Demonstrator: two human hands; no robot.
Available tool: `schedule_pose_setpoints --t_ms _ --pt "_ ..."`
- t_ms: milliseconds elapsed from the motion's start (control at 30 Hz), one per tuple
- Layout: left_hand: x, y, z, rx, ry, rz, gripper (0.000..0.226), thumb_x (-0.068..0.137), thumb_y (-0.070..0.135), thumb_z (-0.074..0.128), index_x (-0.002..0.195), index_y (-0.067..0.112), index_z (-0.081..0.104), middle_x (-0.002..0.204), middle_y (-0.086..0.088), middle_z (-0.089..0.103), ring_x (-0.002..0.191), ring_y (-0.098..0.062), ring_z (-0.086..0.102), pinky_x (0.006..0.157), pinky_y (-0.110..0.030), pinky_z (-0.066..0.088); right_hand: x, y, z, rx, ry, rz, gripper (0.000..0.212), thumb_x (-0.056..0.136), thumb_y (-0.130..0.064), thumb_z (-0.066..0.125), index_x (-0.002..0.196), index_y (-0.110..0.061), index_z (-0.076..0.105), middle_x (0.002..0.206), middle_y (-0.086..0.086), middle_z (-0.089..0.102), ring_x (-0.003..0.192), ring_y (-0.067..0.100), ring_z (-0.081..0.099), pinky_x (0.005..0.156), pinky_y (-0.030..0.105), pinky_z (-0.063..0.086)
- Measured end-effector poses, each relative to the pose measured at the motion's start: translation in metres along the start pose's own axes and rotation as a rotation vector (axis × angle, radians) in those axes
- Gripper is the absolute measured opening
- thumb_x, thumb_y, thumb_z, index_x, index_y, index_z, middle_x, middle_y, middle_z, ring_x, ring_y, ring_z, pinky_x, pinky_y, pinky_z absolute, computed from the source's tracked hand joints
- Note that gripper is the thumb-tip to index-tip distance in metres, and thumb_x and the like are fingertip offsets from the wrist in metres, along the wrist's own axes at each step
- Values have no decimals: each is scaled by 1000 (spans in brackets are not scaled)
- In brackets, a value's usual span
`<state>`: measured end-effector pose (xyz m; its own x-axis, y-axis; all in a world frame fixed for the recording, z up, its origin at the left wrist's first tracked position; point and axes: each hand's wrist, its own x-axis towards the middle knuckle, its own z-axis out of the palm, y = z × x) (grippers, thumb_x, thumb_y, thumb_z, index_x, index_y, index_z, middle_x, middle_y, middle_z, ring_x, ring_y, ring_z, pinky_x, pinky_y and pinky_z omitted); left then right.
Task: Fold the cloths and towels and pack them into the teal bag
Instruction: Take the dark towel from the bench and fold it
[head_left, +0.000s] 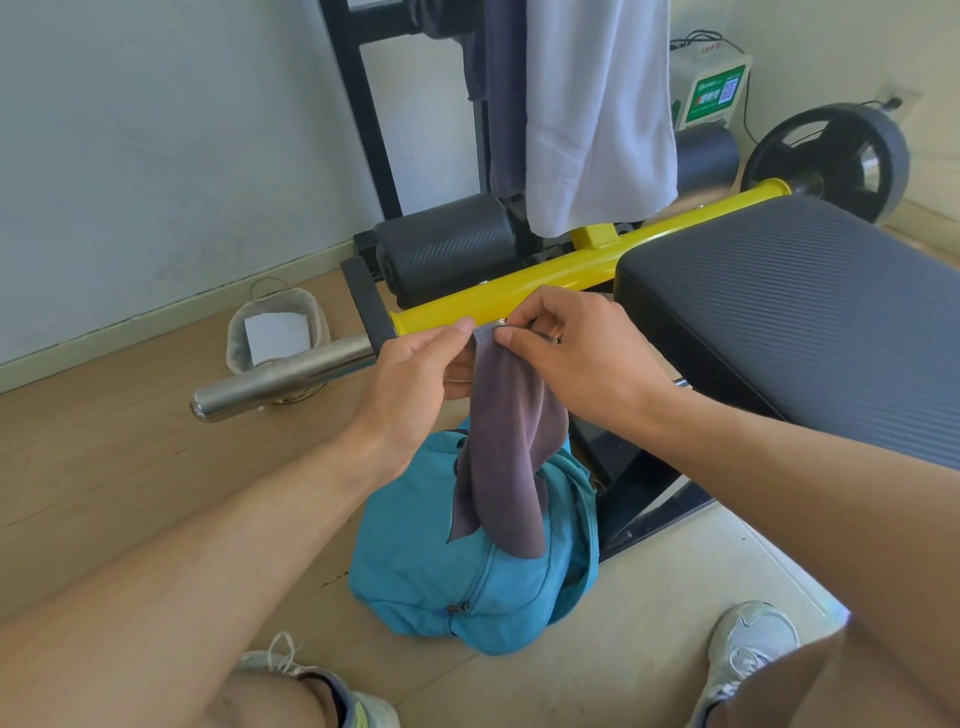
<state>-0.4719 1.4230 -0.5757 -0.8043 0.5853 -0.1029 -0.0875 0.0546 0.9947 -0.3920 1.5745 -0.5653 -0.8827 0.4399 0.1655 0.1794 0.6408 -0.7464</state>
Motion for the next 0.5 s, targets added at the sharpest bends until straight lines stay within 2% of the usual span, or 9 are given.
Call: schedule_pose_setpoints --t_ms 133,300,433,500 --pt "1 -3 -2 99 -39 50 18 98 16 63 109 10 76 103 -7 79 98 -19 75 88 -30 60 0 0 -1 4 -25 -19 15 94 -43 66 95 -29 70 85 -11 69 83 1 61 62 12 42" --pt "3 -6 -4 148 -9 55 21 100 17 61 112 7 76 102 -5 79 97 -18 75 85 -29 59 -1 0 -1 -2 -25 -32 15 94 -42 67 94 -28 71 84 -11 69 81 0 61 61 3 41" --pt "5 -8 -7 198 -7 60 23 101 21 59 110 9 77 102 -5 79 99 -21 74 89 -35 58 -1 0 0 -1 -29 -39 15 93 -43 67 93 -28 71 83 -10 69 81 0 61 61 4 41" --pt "5 -7 -7 218 -14 65 24 102 21 57 108 10 77 99 -4 79 96 -19 74 85 -33 58 -1 1 0 4 -33 -44 15 93 -43 68 93 -28 70 83 -9 70 80 1 62 62 3 42"
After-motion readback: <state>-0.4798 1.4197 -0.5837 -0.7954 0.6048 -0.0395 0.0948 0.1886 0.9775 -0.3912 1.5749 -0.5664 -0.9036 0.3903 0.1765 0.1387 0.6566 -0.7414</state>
